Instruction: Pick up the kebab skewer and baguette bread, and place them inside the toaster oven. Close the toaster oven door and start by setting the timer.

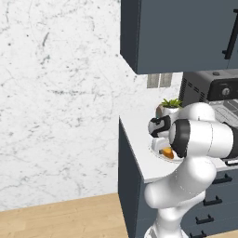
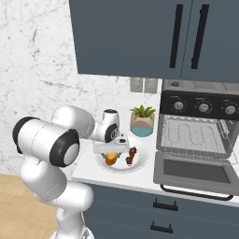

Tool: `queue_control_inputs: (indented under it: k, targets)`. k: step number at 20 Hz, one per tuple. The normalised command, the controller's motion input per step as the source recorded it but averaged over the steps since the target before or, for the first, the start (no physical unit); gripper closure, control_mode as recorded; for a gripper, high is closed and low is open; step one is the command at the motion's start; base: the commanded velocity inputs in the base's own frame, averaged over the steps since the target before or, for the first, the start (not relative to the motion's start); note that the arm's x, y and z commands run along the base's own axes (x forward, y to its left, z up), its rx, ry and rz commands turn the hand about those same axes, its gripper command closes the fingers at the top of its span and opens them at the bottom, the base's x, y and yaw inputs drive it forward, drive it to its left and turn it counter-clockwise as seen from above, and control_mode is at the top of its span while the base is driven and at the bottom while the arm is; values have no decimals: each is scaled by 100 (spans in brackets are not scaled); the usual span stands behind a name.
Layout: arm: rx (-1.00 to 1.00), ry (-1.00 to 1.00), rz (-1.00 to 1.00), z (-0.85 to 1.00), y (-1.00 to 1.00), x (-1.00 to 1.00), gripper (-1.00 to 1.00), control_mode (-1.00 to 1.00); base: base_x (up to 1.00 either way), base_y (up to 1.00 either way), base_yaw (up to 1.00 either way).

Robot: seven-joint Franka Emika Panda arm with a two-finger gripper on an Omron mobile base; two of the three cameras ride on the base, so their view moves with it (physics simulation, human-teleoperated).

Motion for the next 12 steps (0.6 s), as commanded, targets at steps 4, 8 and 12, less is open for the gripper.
queue_control_inputs:
  k: [4, 8, 12]
  targets:
    - [0, 0, 0, 0, 0, 0, 100, -100, 0, 0, 0]
    - [0, 0, 0, 0, 0, 0, 100, -100, 0, 0, 0]
    - [0, -2, -6, 45, 0, 0, 100, -100, 0, 0, 0]
